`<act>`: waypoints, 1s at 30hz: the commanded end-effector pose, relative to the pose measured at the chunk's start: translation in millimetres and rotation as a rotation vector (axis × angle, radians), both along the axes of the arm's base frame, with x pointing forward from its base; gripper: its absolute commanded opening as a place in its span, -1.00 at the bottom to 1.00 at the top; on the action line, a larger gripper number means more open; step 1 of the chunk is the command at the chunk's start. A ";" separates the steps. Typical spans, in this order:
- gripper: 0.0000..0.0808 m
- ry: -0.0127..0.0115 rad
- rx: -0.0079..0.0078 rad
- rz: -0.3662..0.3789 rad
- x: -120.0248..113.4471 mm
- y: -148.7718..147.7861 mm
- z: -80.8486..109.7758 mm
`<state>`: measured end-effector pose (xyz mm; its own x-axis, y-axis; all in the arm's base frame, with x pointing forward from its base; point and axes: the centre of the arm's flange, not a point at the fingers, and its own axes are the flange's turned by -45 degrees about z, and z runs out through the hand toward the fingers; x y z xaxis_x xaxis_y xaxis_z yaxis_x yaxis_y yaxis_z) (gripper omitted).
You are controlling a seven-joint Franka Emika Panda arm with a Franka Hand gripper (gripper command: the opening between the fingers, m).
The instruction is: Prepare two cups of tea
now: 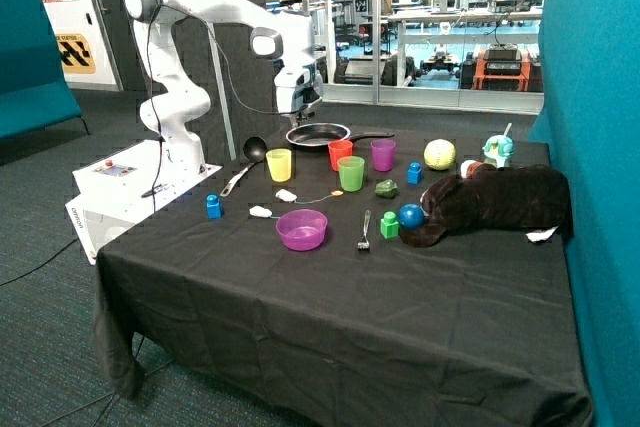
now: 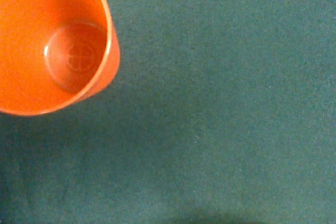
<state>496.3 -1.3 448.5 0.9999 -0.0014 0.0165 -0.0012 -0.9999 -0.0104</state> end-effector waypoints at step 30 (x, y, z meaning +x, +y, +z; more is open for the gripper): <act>-0.59 0.0174 -0.0090 -0.164 -8.3 -56.5 -18.2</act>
